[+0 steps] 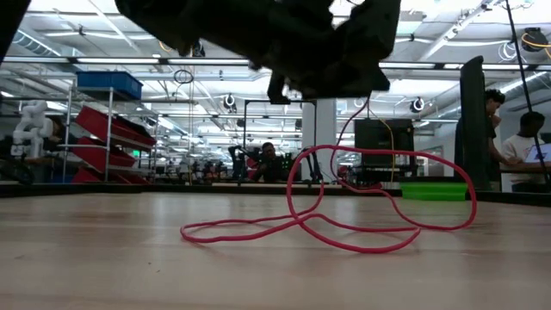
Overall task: Coil cords
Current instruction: Coil the red wire into the spool
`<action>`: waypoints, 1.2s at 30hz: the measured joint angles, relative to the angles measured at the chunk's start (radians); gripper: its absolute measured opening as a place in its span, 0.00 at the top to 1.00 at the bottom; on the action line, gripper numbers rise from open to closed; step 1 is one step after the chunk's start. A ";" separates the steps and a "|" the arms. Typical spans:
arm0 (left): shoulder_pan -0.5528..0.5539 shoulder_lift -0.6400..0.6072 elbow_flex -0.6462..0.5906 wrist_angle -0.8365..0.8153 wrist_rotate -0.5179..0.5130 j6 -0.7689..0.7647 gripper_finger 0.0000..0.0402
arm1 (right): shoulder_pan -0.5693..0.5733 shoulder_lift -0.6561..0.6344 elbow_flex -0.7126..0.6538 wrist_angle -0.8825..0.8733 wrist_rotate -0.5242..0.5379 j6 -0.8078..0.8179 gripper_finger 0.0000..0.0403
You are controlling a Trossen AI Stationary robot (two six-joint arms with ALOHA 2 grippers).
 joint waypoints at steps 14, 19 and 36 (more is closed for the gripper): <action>-0.025 0.055 0.000 0.132 -0.062 0.077 0.67 | 0.000 0.000 0.000 -0.018 0.000 -0.003 1.00; -0.055 0.055 0.000 0.162 -0.146 0.166 0.67 | 0.000 0.000 0.000 -0.021 0.000 -0.003 1.00; -0.025 0.055 0.008 0.215 -0.121 0.184 0.67 | 0.000 0.000 0.000 -0.021 0.000 0.007 1.00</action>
